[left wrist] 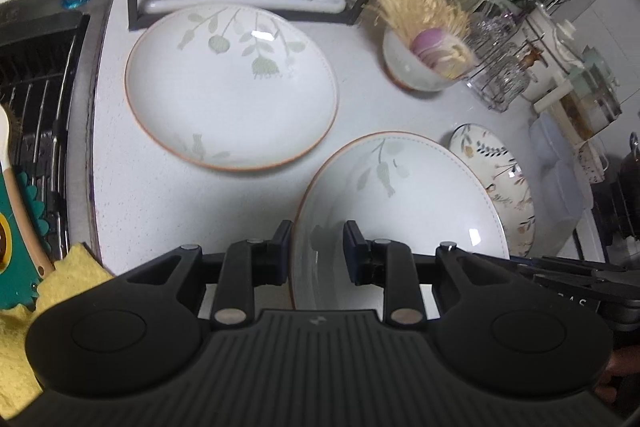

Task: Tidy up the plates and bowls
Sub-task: 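Close both grippers on the rim of the large white leaf-print plate, then lift the white plate with both grippers and carry it over the floral plate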

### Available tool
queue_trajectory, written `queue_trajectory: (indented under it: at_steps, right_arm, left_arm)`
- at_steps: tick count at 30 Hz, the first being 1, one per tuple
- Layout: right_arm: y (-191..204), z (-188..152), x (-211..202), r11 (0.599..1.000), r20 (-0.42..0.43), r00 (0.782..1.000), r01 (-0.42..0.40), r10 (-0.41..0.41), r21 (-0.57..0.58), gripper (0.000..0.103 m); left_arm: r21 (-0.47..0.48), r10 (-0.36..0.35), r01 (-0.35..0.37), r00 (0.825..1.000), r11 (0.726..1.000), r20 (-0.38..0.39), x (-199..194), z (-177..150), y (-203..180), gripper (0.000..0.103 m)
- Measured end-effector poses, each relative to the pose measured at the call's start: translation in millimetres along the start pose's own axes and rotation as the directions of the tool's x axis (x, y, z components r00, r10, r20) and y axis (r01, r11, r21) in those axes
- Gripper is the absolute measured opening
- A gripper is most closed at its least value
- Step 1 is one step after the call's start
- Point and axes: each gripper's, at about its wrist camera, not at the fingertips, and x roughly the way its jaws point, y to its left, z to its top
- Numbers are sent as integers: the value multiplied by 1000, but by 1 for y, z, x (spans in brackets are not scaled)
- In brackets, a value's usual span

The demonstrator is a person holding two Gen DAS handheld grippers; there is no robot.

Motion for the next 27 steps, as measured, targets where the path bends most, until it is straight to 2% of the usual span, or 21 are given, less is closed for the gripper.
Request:
queue_trajectory:
  at_steps: [8, 14, 20, 27]
  right_arm:
    - [2, 12, -34, 1000, 58, 998, 4, -3, -22, 19]
    - [-9, 14, -52, 999, 105, 994, -22, 26, -46, 19]
    - [-30, 22, -64, 997, 122, 991, -53, 61, -63, 19]
    - [-66, 34, -73, 996, 127, 990, -51, 61, -80, 19]
  left_arm:
    - [25, 10, -11, 999, 1000, 44, -28, 10, -32, 31]
    - [39, 30, -33, 997, 999, 73, -40, 13, -55, 31]
    - [22, 51, -53, 994, 998, 92, -40, 12, -82, 31]
    - [15, 65, -66, 994, 998, 88, -22, 13, -121, 31]
